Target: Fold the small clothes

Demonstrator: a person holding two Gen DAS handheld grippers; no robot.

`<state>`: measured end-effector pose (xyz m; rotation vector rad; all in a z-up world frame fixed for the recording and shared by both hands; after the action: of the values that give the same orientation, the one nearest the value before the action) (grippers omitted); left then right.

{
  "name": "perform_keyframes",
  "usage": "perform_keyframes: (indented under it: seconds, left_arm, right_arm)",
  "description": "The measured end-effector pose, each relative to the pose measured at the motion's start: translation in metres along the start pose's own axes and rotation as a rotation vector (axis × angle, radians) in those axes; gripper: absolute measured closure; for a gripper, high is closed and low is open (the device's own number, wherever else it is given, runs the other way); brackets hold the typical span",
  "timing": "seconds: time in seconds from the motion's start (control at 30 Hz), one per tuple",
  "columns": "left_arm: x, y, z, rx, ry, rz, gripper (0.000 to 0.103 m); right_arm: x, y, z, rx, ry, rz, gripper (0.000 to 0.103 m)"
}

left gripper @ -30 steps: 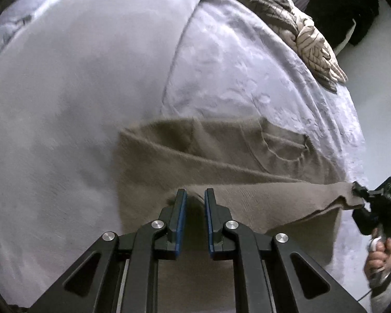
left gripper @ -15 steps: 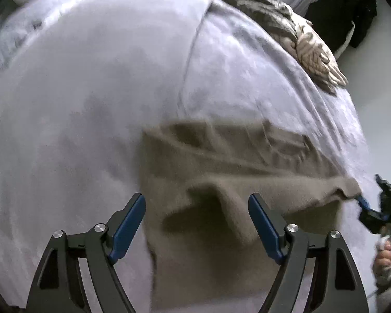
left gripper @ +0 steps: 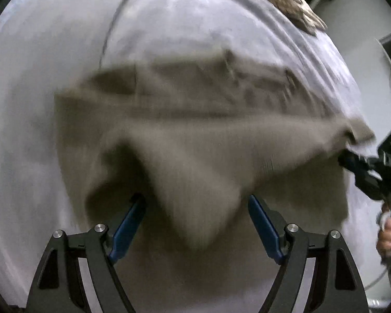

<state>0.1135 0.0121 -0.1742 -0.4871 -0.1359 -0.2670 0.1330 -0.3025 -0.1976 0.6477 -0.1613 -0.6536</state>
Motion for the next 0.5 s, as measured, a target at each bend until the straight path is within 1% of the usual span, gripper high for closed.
perform_keyframes:
  seconds: [0.03,0.1,0.13,0.23,0.33,0.4,0.5]
  left_arm:
    - [0.013,0.003,0.001,0.015,-0.031,0.015,0.022]
    - [0.031,0.008,0.003,0.009,-0.069,0.065,0.022]
    - [0.042,0.013,0.007,0.011,-0.103,0.100,0.022]
    - [0.068,0.027,0.025,0.083,-0.200,0.129,0.022]
    - [0.082,0.036,0.041,0.109,-0.250,0.143,0.022]
    - [0.088,0.037,0.046,0.120,-0.265,0.124,0.022]
    - [0.087,0.035,0.032,0.162,-0.232,0.087,0.022]
  right_arm:
    - [0.007,0.002,-0.001,-0.001,-0.011,-0.003,0.089]
    - [0.022,0.005,0.000,-0.009,-0.038,-0.009,0.089]
    - [0.028,0.004,0.002,-0.024,-0.051,-0.011,0.089]
    - [0.049,0.002,0.010,-0.068,-0.097,-0.032,0.089]
    - [0.057,0.007,0.016,-0.105,-0.118,0.017,0.087]
    - [0.056,0.012,0.013,-0.136,-0.112,0.053,0.087]
    - [0.059,0.002,-0.002,-0.191,-0.096,0.062,0.087]
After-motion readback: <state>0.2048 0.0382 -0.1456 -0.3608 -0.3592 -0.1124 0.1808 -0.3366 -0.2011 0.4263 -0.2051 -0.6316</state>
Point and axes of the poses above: each gripper's, at about its wrist camera, not at the fingertips, and z roughly against the way its jaws point, y to its left, x to its top, the point moved 9 cm from there along -z, roughly the way its jaws point, and after that the axes turned 10 degrees about -x, right-handed, at the moved point
